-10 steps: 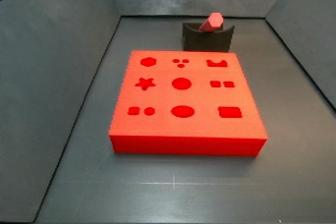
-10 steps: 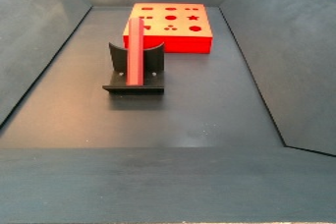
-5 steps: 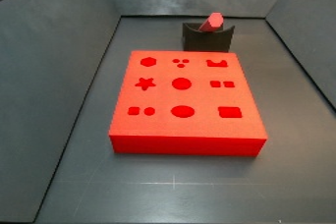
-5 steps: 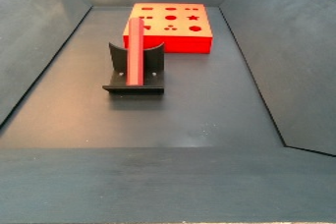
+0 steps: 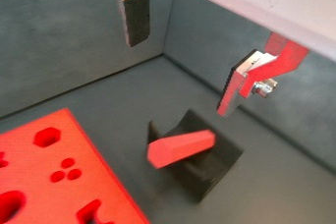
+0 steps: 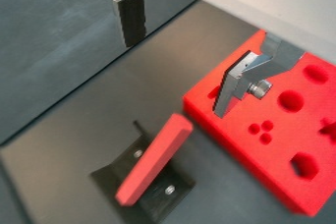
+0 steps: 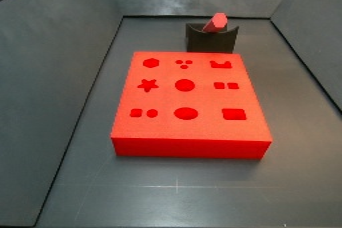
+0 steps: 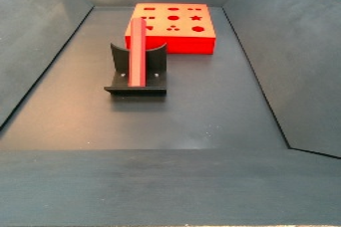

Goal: Pick up the hexagon object. Move up. Place the hexagon object on the fixture. Regrasp the hexagon object. Move to above the board. Insert the hexagon object.
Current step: Regrasp the hexagon object.

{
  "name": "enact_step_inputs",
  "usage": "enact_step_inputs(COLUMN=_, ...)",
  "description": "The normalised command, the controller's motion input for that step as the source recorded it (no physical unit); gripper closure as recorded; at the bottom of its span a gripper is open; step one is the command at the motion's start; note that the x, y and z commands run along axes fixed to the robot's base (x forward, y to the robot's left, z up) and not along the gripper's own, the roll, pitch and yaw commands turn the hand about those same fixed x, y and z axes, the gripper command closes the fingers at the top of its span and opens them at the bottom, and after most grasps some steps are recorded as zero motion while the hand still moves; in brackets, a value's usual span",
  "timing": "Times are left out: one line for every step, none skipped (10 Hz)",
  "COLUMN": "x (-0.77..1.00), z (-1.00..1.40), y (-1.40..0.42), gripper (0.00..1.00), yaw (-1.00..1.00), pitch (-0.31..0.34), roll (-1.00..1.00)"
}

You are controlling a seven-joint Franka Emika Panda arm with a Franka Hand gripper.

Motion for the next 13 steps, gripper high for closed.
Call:
enact_step_inputs(x=0.03, z=0.00, y=-0.02, gripper=0.00, yaw=0.03, pitch=0.054, roll=1.00)
enact_step_inputs(x=0.05, z=0.00, y=-0.03, gripper=0.00, yaw=0.04, pitch=0.068, roll=1.00)
enact_step_inputs(x=0.06, z=0.00, y=-0.03, gripper=0.00, yaw=0.05, pitch=0.081, roll=1.00)
enact_step_inputs(x=0.07, z=0.00, y=-0.03, gripper=0.00, yaw=0.06, pitch=0.103, roll=1.00)
enact_step_inputs(x=0.08, z=0.00, y=-0.04, gripper=0.00, yaw=0.06, pitch=0.114, roll=1.00)
enact_step_inputs(x=0.10, z=0.00, y=-0.04, gripper=0.00, yaw=0.08, pitch=0.145, roll=1.00)
enact_step_inputs(x=0.10, z=-0.01, y=-0.05, gripper=0.00, yaw=0.10, pitch=0.169, roll=1.00)
enact_step_inputs(x=0.10, z=-0.01, y=-0.05, gripper=0.00, yaw=0.14, pitch=0.196, roll=1.00)
enact_step_inputs(x=0.10, z=0.00, y=-0.05, gripper=0.00, yaw=0.18, pitch=0.218, roll=1.00)
enact_step_inputs(x=0.10, z=-0.01, y=-0.05, gripper=0.00, yaw=0.20, pitch=0.199, roll=0.84)
enact_step_inputs(x=0.10, z=-0.01, y=-0.05, gripper=0.00, yaw=0.22, pitch=0.169, roll=0.66)
enact_step_inputs(x=0.10, z=-0.01, y=-0.05, gripper=0.00, yaw=0.23, pitch=0.129, roll=0.41)
enact_step_inputs(x=0.10, z=0.00, y=-0.04, gripper=0.00, yaw=0.24, pitch=0.094, roll=0.27)
